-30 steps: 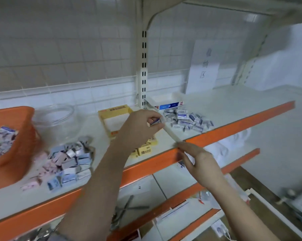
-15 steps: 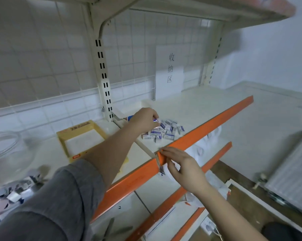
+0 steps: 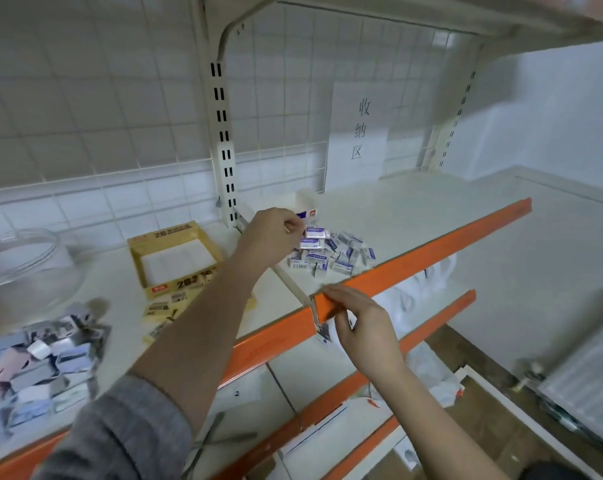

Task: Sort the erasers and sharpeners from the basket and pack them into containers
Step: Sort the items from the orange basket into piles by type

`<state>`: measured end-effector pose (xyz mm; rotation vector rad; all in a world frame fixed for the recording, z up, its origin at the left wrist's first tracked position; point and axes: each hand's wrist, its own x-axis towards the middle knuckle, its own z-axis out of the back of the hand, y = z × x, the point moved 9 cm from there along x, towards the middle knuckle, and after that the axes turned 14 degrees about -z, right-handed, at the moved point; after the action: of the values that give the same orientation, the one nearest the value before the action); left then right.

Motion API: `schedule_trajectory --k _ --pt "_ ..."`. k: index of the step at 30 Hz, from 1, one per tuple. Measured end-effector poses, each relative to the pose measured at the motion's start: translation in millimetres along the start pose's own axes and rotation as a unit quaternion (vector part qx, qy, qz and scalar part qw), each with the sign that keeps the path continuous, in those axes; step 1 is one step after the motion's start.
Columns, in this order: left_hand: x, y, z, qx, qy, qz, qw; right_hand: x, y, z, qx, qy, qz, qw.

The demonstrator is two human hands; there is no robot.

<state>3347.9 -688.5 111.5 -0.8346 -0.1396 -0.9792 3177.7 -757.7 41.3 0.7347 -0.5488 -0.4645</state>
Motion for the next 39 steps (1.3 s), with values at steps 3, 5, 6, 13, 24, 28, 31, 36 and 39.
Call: schedule_trajectory --k 3,5,6,13,24,28,31,36,39 --pt "-37.8 6.5 26.5 -0.024 -0.019 0.032 0.999 1.2 5.8 -0.7 -0.049 -0.009 -0.004 0.999" --pt "-63.8 11.2 48.1 -0.035 -0.035 0.044 0.998 2.3 12.2 -2.3 -0.073 -0.005 -0.01 0.997" --pt "-77.6 13.4 60.7 -0.04 -0.043 0.051 0.997 3.8 15.0 -3.5 -0.084 -0.005 -0.02 0.996" --pt "-173.5 44.9 183.6 0.046 -0.077 0.065 0.994 -7.4 101.2 -43.6 -0.054 -0.026 -0.031 0.998" --pt "-333.0 142.0 383.5 0.173 -0.091 0.101 0.975 -60.6 330.9 -206.7 0.0 0.05 0.068 0.996" --pt "-364.1 167.2 418.4 0.183 -0.093 0.121 0.971 -69.3 413.0 -261.6 -0.083 0.129 0.165 0.974" --pt "-365.7 174.1 424.6 0.16 -0.093 0.099 0.978 -58.7 439.7 -306.3 -0.179 0.192 0.21 0.942" --pt "-362.4 183.9 412.4 0.103 -0.075 0.078 0.989 -51.9 416.8 -373.4 -0.446 0.302 0.159 0.827" --pt "-366.5 188.0 414.1 0.114 -0.1 0.088 0.985 -59.5 402.0 -389.2 -0.511 0.323 0.134 0.785"
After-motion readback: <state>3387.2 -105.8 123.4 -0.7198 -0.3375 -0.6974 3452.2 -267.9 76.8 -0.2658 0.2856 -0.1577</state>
